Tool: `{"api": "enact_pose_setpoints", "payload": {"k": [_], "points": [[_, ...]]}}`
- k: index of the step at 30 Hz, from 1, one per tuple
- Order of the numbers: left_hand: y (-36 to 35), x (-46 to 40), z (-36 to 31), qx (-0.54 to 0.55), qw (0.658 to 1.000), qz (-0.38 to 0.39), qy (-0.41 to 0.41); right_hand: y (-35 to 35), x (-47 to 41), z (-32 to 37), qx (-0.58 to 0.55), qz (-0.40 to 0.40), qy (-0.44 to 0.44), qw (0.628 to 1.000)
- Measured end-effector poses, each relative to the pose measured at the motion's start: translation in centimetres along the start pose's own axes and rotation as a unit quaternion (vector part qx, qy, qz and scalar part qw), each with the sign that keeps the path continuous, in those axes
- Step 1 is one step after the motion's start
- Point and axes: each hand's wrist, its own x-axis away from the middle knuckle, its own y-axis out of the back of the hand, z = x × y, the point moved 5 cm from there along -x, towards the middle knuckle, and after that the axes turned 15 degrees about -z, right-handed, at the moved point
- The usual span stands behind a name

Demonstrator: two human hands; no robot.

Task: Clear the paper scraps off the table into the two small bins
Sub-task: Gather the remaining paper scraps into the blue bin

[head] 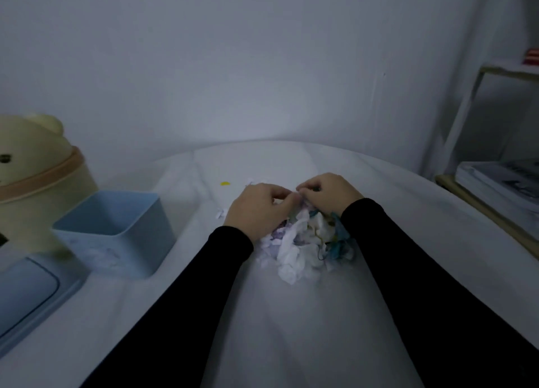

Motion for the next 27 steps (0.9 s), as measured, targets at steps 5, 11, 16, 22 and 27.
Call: {"api": "enact_pose_setpoints", "payload": {"k": [5,11,16,22,27], "points": [[3.3,1.1,1.5,0.044,0.989,-0.141,0.02,2.4,2.6,1.2,-0.079,-0.09,0.002,0.993],[3.9,0.2,5.0,0.124,0.965,-0.213,0.089,3.4,3.9,-0.7,-0.02,-0.191,-0.034,0.981],[3.4,-1.4,6.4,0.096,0.963,-0.21,0.142,1.2,3.7,-0.9,0.008,-0.144,-0.048,0.988],[1.5,-4.1,8.2,-0.071,0.984,-0.047,0.154,0.4,3.3,-0.4,0.023,-0.114,-0.047,0.992],[0.0,-4.7,6.9,-0.019,0.998,0.01,0.066,1.3,2.2,-0.4,0.04,-0.127,-0.037,0.99]]}}
